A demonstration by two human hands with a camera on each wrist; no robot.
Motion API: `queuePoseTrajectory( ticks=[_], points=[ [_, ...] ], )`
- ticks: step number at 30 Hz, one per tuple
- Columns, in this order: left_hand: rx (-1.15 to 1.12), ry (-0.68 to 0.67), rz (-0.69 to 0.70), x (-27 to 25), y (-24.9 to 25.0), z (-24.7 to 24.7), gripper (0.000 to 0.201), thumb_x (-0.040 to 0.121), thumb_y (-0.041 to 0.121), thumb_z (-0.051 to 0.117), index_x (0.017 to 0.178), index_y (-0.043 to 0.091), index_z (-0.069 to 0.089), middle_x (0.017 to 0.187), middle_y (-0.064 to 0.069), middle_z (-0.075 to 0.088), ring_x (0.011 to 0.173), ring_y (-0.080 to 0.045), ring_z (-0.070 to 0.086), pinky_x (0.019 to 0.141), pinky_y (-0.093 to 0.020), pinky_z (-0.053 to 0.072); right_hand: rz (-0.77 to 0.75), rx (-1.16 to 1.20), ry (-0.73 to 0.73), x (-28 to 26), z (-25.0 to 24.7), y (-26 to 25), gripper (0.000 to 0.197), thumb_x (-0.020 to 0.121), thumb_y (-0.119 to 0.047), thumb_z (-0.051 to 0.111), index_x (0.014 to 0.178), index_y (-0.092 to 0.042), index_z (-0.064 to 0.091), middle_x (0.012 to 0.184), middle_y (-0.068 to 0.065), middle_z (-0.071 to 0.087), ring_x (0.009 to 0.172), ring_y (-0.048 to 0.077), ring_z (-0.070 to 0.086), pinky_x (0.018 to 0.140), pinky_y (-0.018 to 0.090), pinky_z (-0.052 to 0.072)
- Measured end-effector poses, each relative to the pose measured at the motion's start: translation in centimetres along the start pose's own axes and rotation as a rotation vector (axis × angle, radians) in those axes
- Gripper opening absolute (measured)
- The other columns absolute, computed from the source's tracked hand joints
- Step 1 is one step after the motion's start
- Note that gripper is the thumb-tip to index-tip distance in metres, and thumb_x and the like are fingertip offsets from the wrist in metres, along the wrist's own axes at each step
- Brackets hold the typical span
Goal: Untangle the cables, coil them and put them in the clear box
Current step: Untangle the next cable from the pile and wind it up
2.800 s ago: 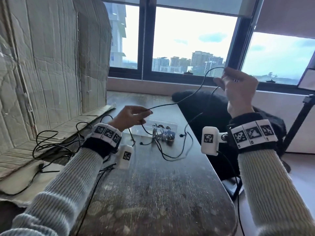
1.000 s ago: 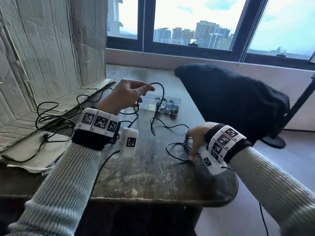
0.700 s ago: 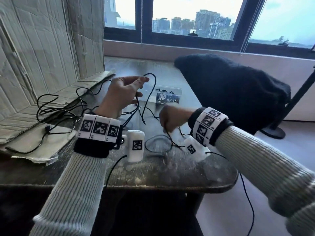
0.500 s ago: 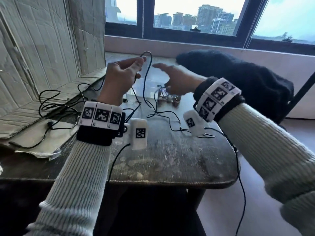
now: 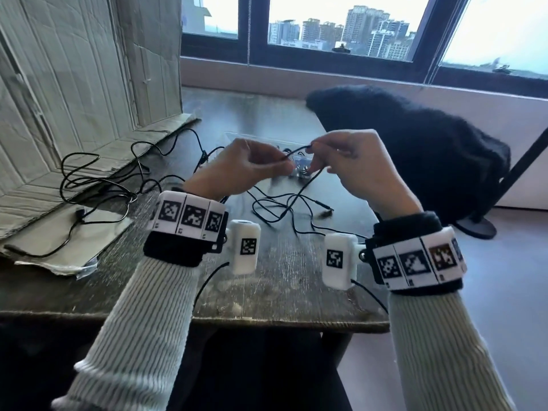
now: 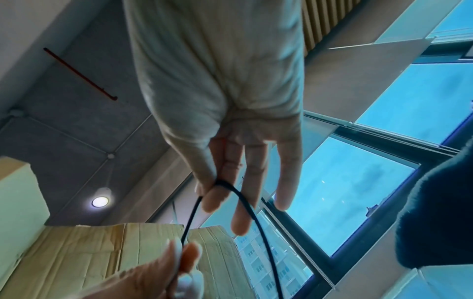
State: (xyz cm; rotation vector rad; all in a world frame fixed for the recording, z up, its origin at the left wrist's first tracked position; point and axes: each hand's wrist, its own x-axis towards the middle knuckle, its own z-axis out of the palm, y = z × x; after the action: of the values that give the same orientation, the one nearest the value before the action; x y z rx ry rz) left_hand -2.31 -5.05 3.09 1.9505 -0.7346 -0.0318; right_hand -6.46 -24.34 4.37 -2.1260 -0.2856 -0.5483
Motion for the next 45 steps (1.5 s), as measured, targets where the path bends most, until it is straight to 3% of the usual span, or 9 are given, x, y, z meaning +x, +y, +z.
queuePoseTrajectory(
  ticks=[3, 10, 17, 23, 26, 33, 36, 40, 45],
  points=[
    [0.152, -0.122, -0.068, 0.2, -1.9, -0.3, 0.009, 0.086, 0.032, 0.064, 0.092, 0.03, 0.071, 0.097, 0.008, 0.073, 0.098, -0.015, 0.067, 0.097, -0.036, 0.05, 0.038, 0.146, 0.122, -0.6, -0.2, 0.6, 0.017, 0.092, -0.014, 0.059, 0.084, -0.02, 0.073, 0.073, 0.004, 0.071, 0.07, 0.015, 0.07, 0.053, 0.022, 0.052],
    [-0.582, 0.235, -0.293, 0.0, -2.8, 0.1, 0.018, 0.096, 0.017, 0.051, 0.086, 0.011, 0.065, 0.067, 0.0, 0.067, 0.059, -0.008, 0.066, 0.062, -0.025, 0.058, 0.093, 0.25, 0.251, -1.7, -0.4, 2.2, 0.017, 0.093, -0.018, 0.06, 0.084, -0.025, 0.073, 0.069, -0.005, 0.07, 0.064, 0.017, 0.071, 0.05, 0.021, 0.048],
    [-1.232, 0.42, -0.191, 1.7, -1.1, 0.8, 0.023, 0.104, 0.027, 0.03, 0.09, 0.016, 0.044, 0.105, -0.011, 0.071, 0.104, -0.026, 0.067, 0.089, -0.046, 0.05, 0.09, 0.052, 0.154, -1.8, 1.6, 3.1, 0.014, 0.087, -0.024, 0.069, 0.098, -0.02, 0.076, 0.06, -0.024, 0.061, 0.063, 0.009, 0.054, 0.066, 0.029, 0.049],
    [-1.468, 0.448, -0.072, 1.6, 0.3, 0.5, 0.041, 0.104, 0.035, 0.021, 0.075, 0.016, 0.041, 0.057, 0.004, 0.045, 0.055, -0.01, 0.048, 0.079, -0.05, 0.055, 0.076, 0.0, -0.052, -1.7, 3.1, 1.6, 0.016, 0.091, -0.028, 0.063, 0.089, -0.019, 0.075, 0.058, -0.014, 0.057, 0.042, -0.004, 0.047, 0.047, 0.006, 0.033],
    [-1.342, 0.528, -0.056, 1.6, 0.4, -0.4, 0.029, 0.105, 0.035, 0.024, 0.085, 0.017, 0.037, 0.061, 0.005, 0.033, 0.049, -0.007, 0.03, 0.055, -0.03, 0.052, 0.1, 0.007, -0.171, -2.2, 3.0, 1.3, 0.029, 0.093, -0.036, 0.058, 0.083, -0.014, 0.074, 0.05, -0.013, 0.049, 0.041, 0.0, 0.038, 0.044, 0.009, 0.026],
    [-1.308, 0.419, 0.055, 0.7, -0.4, -1.5, 0.032, 0.105, 0.028, 0.023, 0.095, 0.009, 0.046, 0.064, 0.002, 0.04, 0.048, -0.008, 0.036, 0.07, -0.029, 0.053, 0.104, 0.199, -0.184, -2.1, 1.4, -0.4, 0.024, 0.097, -0.02, 0.051, 0.08, -0.017, 0.069, 0.056, -0.018, 0.052, 0.053, 0.005, 0.044, 0.067, 0.031, 0.049],
    [-1.324, 0.419, 0.054, 0.7, -0.5, -1.6, 0.035, 0.105, 0.028, 0.023, 0.091, 0.011, 0.05, 0.063, 0.004, 0.042, 0.045, -0.006, 0.035, 0.05, -0.019, 0.045, 0.068, 0.196, -0.161, -2.0, 1.3, -1.0, 0.025, 0.099, -0.017, 0.048, 0.084, -0.015, 0.068, 0.056, -0.017, 0.049, 0.054, 0.01, 0.041, 0.062, 0.032, 0.041],
    [-0.653, 0.449, -0.027, 0.5, -0.1, -0.9, 0.024, 0.103, 0.02, 0.033, 0.093, 0.017, 0.054, 0.069, 0.006, 0.051, 0.046, -0.002, 0.036, 0.038, -0.015, 0.028, -0.007, 0.2, -0.169, -1.8, 1.8, -1.4, 0.015, 0.094, -0.009, 0.056, 0.088, -0.016, 0.067, 0.075, -0.011, 0.065, 0.063, -0.002, 0.053, 0.065, 0.014, 0.042],
    [0.014, 0.174, -0.023, 0.5, -0.7, 0.9, 0.033, 0.104, 0.02, 0.034, 0.086, 0.011, 0.061, 0.072, 0.002, 0.059, 0.062, -0.011, 0.049, 0.059, -0.027, 0.043, -0.157, 0.072, -0.135, -1.0, 2.4, -2.2, 0.01, 0.085, -0.013, 0.07, 0.084, -0.02, 0.077, 0.074, -0.01, 0.066, 0.068, 0.008, 0.059, 0.07, 0.03, 0.046]
  ],
)
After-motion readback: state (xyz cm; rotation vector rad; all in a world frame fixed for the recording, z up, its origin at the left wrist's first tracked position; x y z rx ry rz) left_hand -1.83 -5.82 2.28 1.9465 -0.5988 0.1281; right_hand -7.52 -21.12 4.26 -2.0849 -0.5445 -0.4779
